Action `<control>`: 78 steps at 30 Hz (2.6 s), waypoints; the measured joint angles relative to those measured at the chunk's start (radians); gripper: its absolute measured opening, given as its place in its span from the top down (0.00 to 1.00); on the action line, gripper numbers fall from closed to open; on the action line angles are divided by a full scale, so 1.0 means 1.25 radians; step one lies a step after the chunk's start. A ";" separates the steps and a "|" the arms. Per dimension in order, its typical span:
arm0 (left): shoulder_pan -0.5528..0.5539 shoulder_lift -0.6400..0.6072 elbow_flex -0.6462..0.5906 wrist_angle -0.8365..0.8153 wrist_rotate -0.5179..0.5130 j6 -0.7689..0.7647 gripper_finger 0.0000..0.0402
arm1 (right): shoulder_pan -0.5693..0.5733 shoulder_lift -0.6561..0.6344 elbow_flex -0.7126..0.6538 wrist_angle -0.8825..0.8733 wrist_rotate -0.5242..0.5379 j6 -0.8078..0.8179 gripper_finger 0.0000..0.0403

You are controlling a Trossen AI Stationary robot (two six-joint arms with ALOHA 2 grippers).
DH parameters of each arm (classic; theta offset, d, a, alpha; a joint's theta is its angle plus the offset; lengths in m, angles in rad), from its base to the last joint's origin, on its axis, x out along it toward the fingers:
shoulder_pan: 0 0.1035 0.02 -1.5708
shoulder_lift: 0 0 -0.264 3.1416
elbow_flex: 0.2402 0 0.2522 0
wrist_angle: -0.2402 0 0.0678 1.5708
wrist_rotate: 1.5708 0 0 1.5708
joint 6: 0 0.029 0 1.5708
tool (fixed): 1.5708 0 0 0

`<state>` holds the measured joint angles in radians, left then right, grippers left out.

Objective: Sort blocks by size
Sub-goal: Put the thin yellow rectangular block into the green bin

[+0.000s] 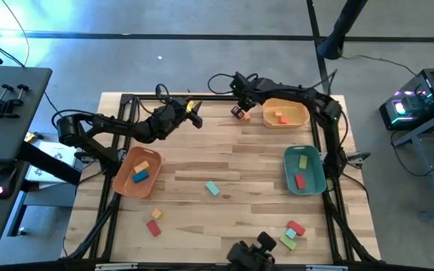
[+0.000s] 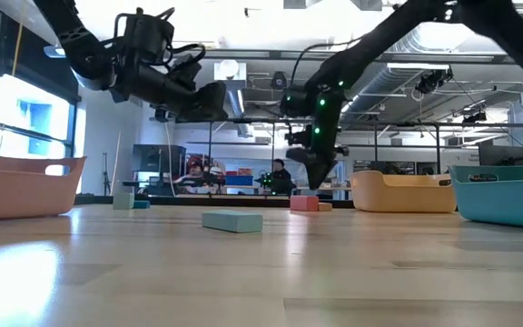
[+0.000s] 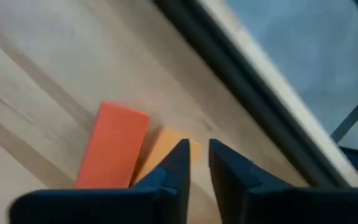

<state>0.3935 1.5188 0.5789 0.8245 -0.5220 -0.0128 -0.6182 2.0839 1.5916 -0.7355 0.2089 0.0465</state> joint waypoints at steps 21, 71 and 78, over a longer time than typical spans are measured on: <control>-0.059 0.000 0.000 -0.058 -0.001 -0.001 0.53 | 0.049 0.067 0.028 -0.162 -0.007 0.037 0.99; -0.399 -0.101 -0.023 -0.134 -0.220 -0.099 0.53 | 0.420 -0.309 -0.893 0.927 -0.117 0.001 0.49; -0.399 -0.101 -0.023 -0.133 -0.219 -0.091 0.53 | 0.474 -0.359 -0.894 0.899 -0.036 0.083 0.68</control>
<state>-0.1051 1.3922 0.5503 0.6586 -0.7963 -0.1259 -0.0261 1.6347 0.4740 0.3888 0.1643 0.1505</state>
